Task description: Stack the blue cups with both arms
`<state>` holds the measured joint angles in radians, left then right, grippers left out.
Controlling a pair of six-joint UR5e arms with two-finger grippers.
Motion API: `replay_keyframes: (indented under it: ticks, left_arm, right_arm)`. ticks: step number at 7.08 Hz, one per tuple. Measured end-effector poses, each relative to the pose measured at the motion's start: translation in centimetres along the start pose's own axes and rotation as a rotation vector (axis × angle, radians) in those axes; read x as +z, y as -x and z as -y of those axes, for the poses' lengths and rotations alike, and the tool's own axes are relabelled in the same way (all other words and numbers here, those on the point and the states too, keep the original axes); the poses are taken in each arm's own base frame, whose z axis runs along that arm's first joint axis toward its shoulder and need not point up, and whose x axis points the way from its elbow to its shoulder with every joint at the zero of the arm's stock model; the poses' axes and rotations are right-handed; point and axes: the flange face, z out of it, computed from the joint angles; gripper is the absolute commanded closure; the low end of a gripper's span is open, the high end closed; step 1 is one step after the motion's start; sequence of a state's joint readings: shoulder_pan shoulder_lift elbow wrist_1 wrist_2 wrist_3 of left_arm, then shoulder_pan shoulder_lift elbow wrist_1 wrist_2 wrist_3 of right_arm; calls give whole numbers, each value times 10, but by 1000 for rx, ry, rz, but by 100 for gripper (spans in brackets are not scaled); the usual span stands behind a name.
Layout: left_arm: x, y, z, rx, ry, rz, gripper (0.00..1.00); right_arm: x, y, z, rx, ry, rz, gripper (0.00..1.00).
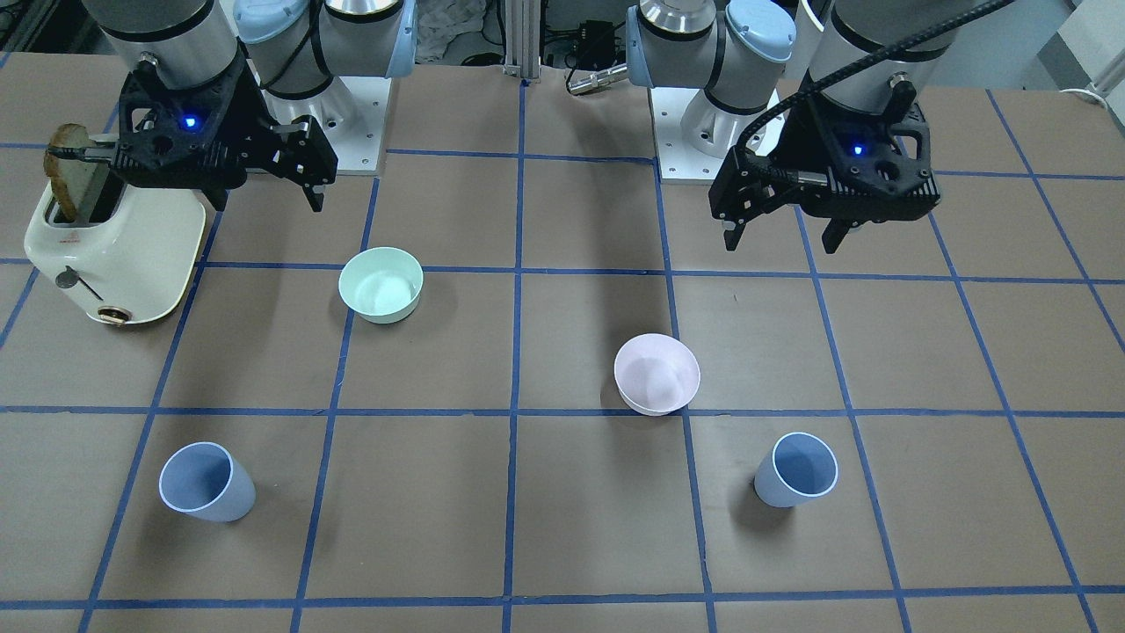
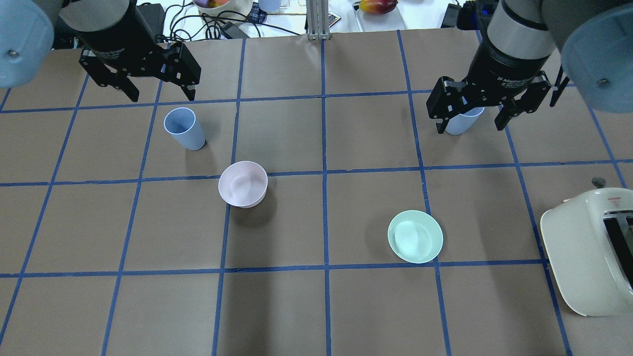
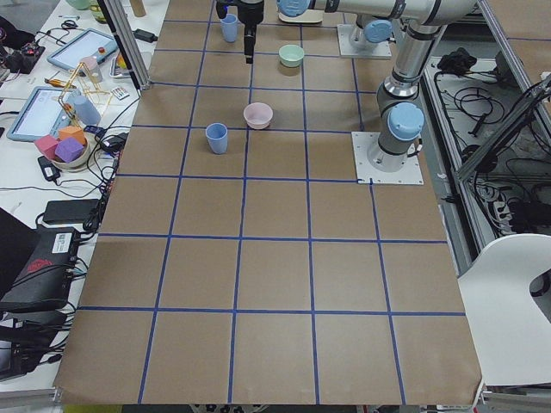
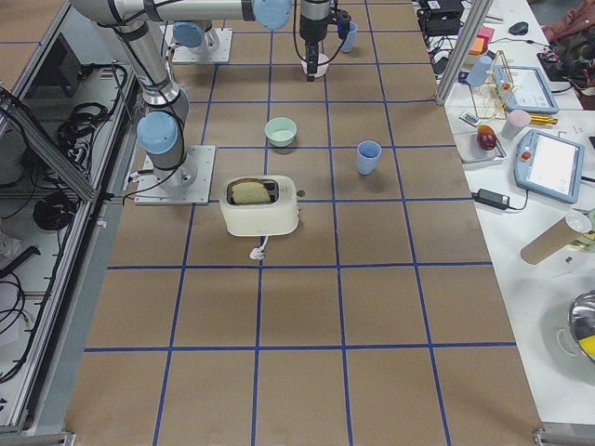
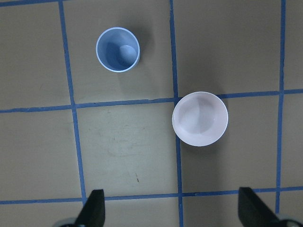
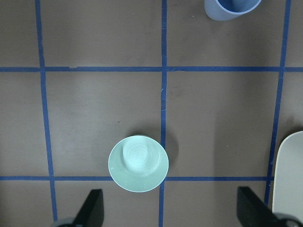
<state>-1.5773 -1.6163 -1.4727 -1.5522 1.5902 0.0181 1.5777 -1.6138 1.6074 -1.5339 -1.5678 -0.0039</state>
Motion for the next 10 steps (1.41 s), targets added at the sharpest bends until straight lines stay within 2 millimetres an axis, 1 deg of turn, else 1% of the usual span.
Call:
replay_keyframes:
  ticks: [3,10]
  left_arm:
    - [-6,-1,-5,2,-18,2,0]
    - [-7,-1,-6,5,-21,1,0]
  right_arm:
    - [0,0,0,-4,-1,0,0]
    - [2,-1,1,-4,-2,-1,0]
